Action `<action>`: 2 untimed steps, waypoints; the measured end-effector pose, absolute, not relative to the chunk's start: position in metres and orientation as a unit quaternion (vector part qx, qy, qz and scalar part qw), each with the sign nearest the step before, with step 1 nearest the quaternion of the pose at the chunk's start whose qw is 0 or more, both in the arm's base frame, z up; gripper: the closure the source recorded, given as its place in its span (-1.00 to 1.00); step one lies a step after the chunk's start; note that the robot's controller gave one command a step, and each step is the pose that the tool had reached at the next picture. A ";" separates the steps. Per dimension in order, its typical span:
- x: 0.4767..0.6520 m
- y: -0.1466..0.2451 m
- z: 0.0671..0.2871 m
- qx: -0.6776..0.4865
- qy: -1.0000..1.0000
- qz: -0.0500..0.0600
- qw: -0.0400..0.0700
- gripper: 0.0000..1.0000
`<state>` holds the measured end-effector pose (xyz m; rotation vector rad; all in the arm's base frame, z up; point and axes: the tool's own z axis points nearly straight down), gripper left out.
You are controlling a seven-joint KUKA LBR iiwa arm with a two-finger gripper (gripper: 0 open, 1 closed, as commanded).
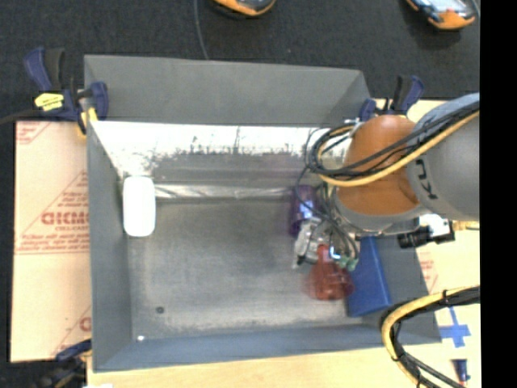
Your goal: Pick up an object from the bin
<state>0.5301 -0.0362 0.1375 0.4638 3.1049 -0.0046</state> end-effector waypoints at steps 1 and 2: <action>0.483 -0.082 0.171 0.092 0.996 0.000 -0.003 1.00; 0.497 -0.062 0.147 -0.026 1.000 0.000 0.002 1.00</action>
Offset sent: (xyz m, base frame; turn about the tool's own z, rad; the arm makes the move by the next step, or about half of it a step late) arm -0.0258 -0.0142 -0.0067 -0.4745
